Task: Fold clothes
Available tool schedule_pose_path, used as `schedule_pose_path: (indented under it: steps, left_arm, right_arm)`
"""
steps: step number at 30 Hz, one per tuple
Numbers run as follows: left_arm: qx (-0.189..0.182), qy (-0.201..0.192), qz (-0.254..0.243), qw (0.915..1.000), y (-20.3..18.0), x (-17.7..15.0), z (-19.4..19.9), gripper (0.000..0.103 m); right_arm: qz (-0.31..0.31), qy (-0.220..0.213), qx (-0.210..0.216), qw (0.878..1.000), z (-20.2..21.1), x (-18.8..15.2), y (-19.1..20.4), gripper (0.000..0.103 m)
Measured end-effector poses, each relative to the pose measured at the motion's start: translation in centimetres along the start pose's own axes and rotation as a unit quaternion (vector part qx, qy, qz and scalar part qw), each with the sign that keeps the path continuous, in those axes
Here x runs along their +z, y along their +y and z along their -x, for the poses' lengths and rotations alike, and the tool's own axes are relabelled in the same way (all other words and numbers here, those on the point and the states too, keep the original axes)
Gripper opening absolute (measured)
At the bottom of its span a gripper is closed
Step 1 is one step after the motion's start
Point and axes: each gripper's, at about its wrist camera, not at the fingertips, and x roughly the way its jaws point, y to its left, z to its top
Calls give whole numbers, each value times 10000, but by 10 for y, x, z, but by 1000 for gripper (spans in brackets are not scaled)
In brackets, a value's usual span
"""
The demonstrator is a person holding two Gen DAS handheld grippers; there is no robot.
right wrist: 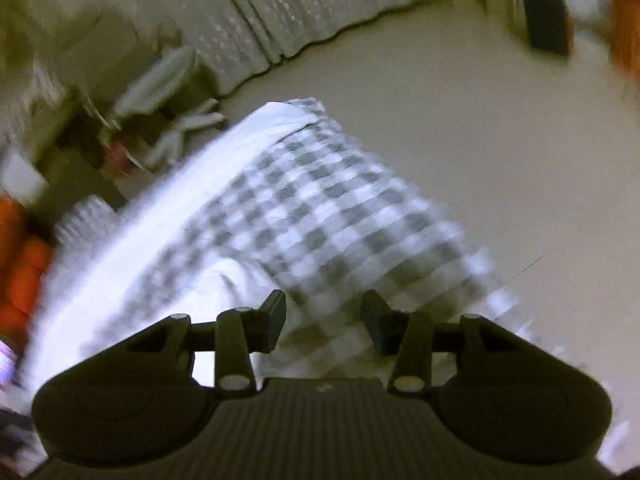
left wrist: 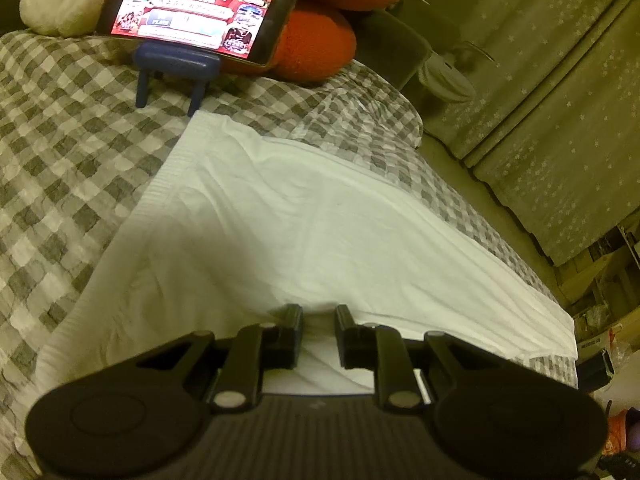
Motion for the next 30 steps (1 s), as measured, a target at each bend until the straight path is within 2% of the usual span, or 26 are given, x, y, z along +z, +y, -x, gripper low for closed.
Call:
schedule_pose_path:
  steps: [2,3,4,5,7,8,9,10,11,12,13,14,15,16,17,19,22,25,26,30]
  left_arm:
    - [36,-22,-74,10000,-2,-1,0,18]
    - [55,-34,-96,9999,-2,-1,1,18]
    - [78,-45,-97,9999,-3,-1,1,18]
    - [99,-56,-100,9999,-3,-1,1,18]
    - [126,-71,-111,9998,-3,-1,1,18]
    - [126,-72,-119,9998,-3,-1,1,18]
    - [127,-74,-127,9998,-3,-2,1,18]
    - [127,-76,-135,9998,-3,-2,2,18]
    - [127,-78,-143,9998,-3,-2,2,18]
    - [129,-80,-148,9998,-3,-2,2,18]
    - [134,-79,-147,9998,-3,-2,2,18]
    - [142,-80,-152,9998,-4,-2,2,18]
    - [153,-83,-173,9997,-4,-2,2,18]
    - [162,-86,-189,9997,-5,-2,2,18]
    - [161,-85,-190,9997,-5,-2,2,18]
    - [147,-78,-165,9997,-5,-2,2,18]
    - [139,-75,-153,9998,-5,-2,3,18]
    - [139,-76,-174,9997,-7,-3,3,18]
    - [136,-74,-172,9997,-7,-3,3,18]
    - [122,-70,-160,9998,-6,-3,3,18]
  right_arm:
    - [-274,100,311,9991,-1,0,-1,48]
    - [-202,113,357,9991,-2,-1,3,47]
    - [-8,104,338,9994,-2,-2,10,41]
    - [186,95,320,9993,-2,-3,17,10]
    - [777,-136,-86,9968,3,-8,35,7]
    - [1168,-468,-434,9911,10,-11,45,6]
    - [1533,-994,-738,9804,21,-15,57,6]
    - [1868,-1591,-993,9643,34,-19,68,6]
    - [2226,-2130,-1266,9429,46,-25,79,6]
    - [2592,-2628,-1546,9164,57,-33,91,6]
    - [2925,-2883,-1879,8922,61,-40,101,6]
    - [3140,-2825,-2146,8807,55,-43,105,7]
    - [3292,-2665,-2354,8748,44,-45,106,7]
    - [3357,-2419,-2491,8756,33,-44,102,7]
    - [3326,-2093,-2563,8831,23,-41,94,7]
    - [2962,-1797,-2557,9025,20,-31,76,7]
    - [2117,-1941,-2324,9293,35,-8,47,8]
    - [1601,-1674,-2090,9501,25,11,33,9]
    - [1451,-1517,-2032,9564,17,17,30,16]
    - [611,-947,-1742,9782,0,24,11,28]
